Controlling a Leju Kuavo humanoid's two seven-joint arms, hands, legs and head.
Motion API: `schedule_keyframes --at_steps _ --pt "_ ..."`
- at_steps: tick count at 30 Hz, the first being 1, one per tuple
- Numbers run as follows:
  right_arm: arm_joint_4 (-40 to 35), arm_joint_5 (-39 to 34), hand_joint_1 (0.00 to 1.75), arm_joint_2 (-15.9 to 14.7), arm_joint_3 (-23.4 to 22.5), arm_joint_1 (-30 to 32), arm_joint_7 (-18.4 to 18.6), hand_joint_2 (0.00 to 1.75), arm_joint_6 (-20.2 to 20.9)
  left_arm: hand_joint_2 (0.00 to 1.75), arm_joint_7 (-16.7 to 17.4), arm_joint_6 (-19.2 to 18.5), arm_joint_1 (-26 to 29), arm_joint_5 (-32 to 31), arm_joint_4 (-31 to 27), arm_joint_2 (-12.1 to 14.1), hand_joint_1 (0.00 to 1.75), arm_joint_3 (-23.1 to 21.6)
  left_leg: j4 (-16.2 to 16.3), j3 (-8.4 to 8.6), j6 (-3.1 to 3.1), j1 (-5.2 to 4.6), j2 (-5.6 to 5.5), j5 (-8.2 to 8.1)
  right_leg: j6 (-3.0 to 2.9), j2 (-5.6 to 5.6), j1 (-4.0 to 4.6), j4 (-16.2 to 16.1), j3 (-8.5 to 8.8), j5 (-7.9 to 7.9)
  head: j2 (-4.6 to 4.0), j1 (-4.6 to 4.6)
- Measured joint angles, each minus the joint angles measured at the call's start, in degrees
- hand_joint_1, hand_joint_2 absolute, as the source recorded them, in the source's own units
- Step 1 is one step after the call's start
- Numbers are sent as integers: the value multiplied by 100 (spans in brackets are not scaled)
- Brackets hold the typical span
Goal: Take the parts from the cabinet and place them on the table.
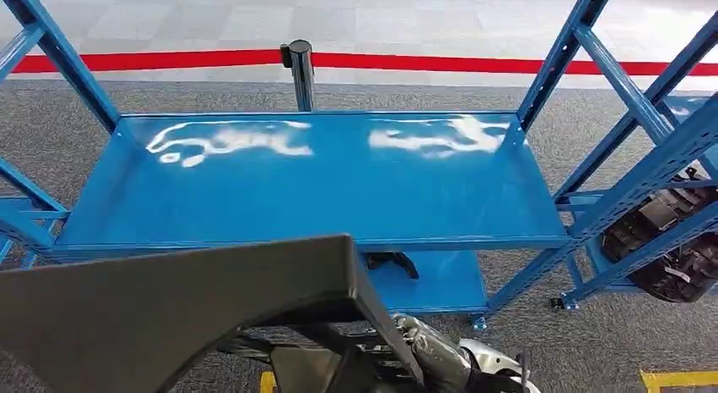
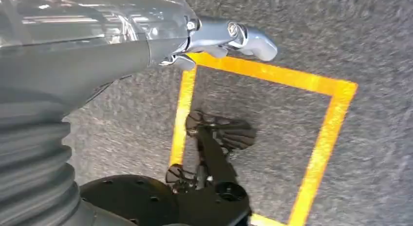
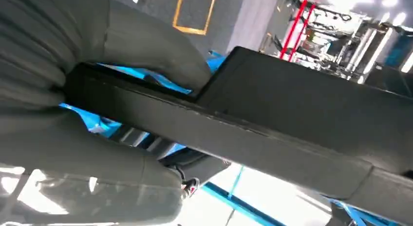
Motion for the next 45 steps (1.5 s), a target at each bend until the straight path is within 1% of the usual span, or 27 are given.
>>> schedule_keyframes --at_steps 2,3,4,7,8,10,12,13,14,15,17,18,19,23,25,27,28,29,31,33,34,35,38,39,41,43,45 --pt "0 0 175 -7 5 1 -11 175 0 175 4 -2 -3 -11 0 0 0 -31 9 -88 -27 0 -2 75 -17 0 2 -934 636 416 0 0" --pt "0 0 175 -7 4 -5 -24 175 0 175 -2 -9 -7 -26 0 0 0 -42 21 -115 -56 0 -4 112 -43 0 7 -1482 990 423 0 0" --pt "0 2 175 -7 4 -12 -33 175 0 175 -9 -18 -10 -31 0 0 0 -50 35 -146 -91 -26 -11 145 -63 1 49 -1757 1135 344 0 0" --pt "0 9 175 -11 4 -22 -41 175 -4 175 -42 -53 -15 -70 0 2 0 -72 -6 -185 -198 -4 -8 291 -147 3 83 -1738 1033 385 0 0" --pt "0 17 175 -13 4 -25 -41 175 -4 175 -48 -59 -15 -72 0 11 0 -72 -4 -207 -237 -17 -14 305 -221 -2 19 -1782 957 469 0 0" --pt "0 24 175 -13 7 -69 -39 175 -4 175 -55 -61 -17 -75 0 24 0 -74 300 -312 -265 18 -27 -170 -285 -22 5 -1782 846 565 0 -9" --pt "0 41 175 -13 7 -70 -41 175 -6 175 -70 -70 -22 -92 2 26 0 -79 1193 -515 -292 22 -28 -840 -299 -32 11 -1780 707 673 0 -7" --pt "0 70 175 -13 7 -70 -46 175 -9 175 -90 -72 -26 -94 2 28 0 -81 1568 -570 -308 24 -29 -971 -300 -34 13 -1773 635 734 0 -7" --pt "0 114 175 -11 9 -71 -61 175 -24 175 -122 -77 -30 -99 2 31 0 -83 1773 -546 -318 31 -29 -929 -293 -35 12 -1765 550 799 -2 -7" --pt "0 129 175 -11 9 -71 -63 175 -42 175 -136 -77 -39 -103 0 35 0 -83 1718 -425 -324 42 -29 -746 -284 -35 7 -1755 473 855 0 -9" --pt "0 164 175 -11 9 -94 -92 175 -48 175 -171 -99 -70 -118 0 50 0 -94 873 184 -345 82 -28 -313 -232 -35 -26 -1698 320 940 0 -9" --pt "0 171 175 -11 9 -115 -96 175 -50 175 -181 -110 -89 -127 0 52 0 -114 313 552 -369 117 -31 -300 -194 -35 -28 -1644 267 966 0 -9" --pt "0 170 175 -11 9 -128 -94 175 -50 175 -195 -123 -106 -127 2 52 0 -125 -49 751 -396 96 -51 -461 -168 -34 4 -1591 207 982 0 -9" --pt "17 155 175 -20 -9 -151 102 175 -120 175 -232 -140 -92 -127 2 52 0 -160 -65 617 -180 40 -57 -429 -26 -37 7 -1591 154 1174 0 -5" --pt "81 240 175 -33 -61 -147 271 175 -212 175 -236 -142 -106 -127 4 52 0 -164 -68 488 -19 44 1 -315 -10 -37 -19 -1342 29 722 0 -2" --pt "171 486 175 -64 -122 -170 437 175 -398 175 -236 -138 -109 -134 4 52 0 -166 -64 304 39 17 37 -178 2 -37 -18 -464 -217 32 0 0" --pt "238 615 175 -81 -149 -177 503 175 -479 175 -227 -138 -108 -140 4 52 0 -168 -54 205 50 2 60 -111 2 -37 -17 -51 -302 -134 0 0" --pt "299 692 175 -92 -164 -179 546 175 -522 175 -217 -138 -106 -162 4 52 0 -168 -43 112 53 -13 79 -51 0 -37 -17 175 -303 -112 0 0" --pt "383 778 175 -112 -166 -217 597 175 -529 175 -203 -136 -103 -188 7 46 0 -173 -10 -72 50 -42 126 57 -15 -37 -11 -26 -3 294 0 -2" --pt "452 837 175 -116 -162 -290 649 175 -531 175 -182 -134 -107 -195 9 35 0 -175 1 -185 41 -61 167 151 -87 -59 33 -892 642 556 0 0" --pt "474 850 175 -118 -162 -337 667 175 -529 175 -155 -127 -106 -197 9 20 0 -177 9 -213 13 -83 187 199 -144 -150 91 -1510 1088 429 0 -2" --pt "490 874 175 -120 -153 -398 686 175 -529 175 -144 -123 -103 -212 9 6 0 -177 12 -236 -18 -90 208 238 -163 -167 111 -1875 1279 298 0 -8" --pt "555 876 175 -129 -131 -480 791 175 -540 175 -116 -94 -124 -269 9 -2 0 -199 -19 -271 -109 -59 283 373 -202 -119 130 -1914 1115 348 0 -7" --pt "573 874 175 -138 -109 -497 811 175 -546 175 -114 -92 -128 -278 9 -4 0 -212 29 -315 -135 -50 236 340 -232 -106 52 -1956 1082 442 0 -7" --pt "603 870 175 -155 -79 -551 844 175 -581 175 -101 -77 -120 -293 11 -20 0 -219 495 -461 -174 -27 26 -239 -290 -87 57 -1953 973 532 0 -9" --pt "625 855 175 -157 -66 -550 848 175 -595 175 -101 -66 -118 -306 15 -39 0 -221 1368 -663 -209 -17 -26 -761 -283 -64 57 -1944 878 613 0 -9" --pt "660 855 175 -166 -44 -549 852 175 -597 175 -101 -57 -117 -306 15 -39 0 -223 1721 -624 -243 17 -27 -709 -251 -30 42 -1916 779 678 0 -9"
